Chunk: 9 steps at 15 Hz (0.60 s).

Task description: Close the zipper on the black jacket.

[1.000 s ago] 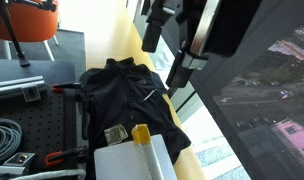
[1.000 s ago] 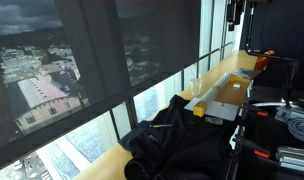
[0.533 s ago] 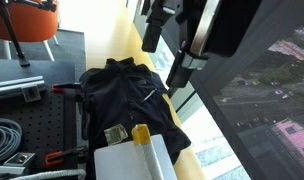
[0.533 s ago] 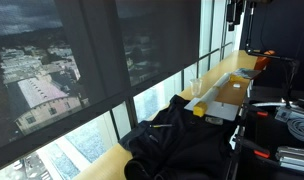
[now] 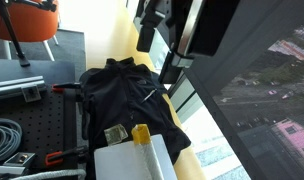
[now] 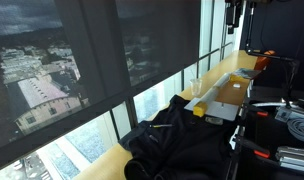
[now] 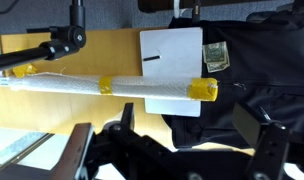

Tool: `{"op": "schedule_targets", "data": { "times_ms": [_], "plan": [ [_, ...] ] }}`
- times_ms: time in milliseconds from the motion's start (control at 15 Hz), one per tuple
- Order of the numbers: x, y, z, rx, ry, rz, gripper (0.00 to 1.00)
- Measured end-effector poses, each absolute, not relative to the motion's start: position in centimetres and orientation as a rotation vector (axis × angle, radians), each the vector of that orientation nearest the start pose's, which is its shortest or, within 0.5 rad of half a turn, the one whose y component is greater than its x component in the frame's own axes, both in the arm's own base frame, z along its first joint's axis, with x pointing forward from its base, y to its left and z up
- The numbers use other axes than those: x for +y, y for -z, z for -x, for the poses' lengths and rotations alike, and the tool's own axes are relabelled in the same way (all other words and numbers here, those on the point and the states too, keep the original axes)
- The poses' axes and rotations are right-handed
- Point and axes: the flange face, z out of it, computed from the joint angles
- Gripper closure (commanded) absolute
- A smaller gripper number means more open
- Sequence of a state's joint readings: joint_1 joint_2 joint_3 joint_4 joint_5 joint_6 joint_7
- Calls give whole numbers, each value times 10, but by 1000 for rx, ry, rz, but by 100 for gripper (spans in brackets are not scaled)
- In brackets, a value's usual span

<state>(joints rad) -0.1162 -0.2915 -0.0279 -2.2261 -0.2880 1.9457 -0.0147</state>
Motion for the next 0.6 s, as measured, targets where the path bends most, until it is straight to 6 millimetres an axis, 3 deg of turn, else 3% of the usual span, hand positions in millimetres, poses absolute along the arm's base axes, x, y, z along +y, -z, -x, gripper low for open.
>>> {"op": "schedule_targets", "data": {
  "times_ms": [267,400,600],
  "plan": [
    [-27,-468,-463,-114,125,3389,0],
    [7,-446,-461,-180,195,3360,0],
    [42,-408,-455,-250,217,3295,0]
  ]
}}
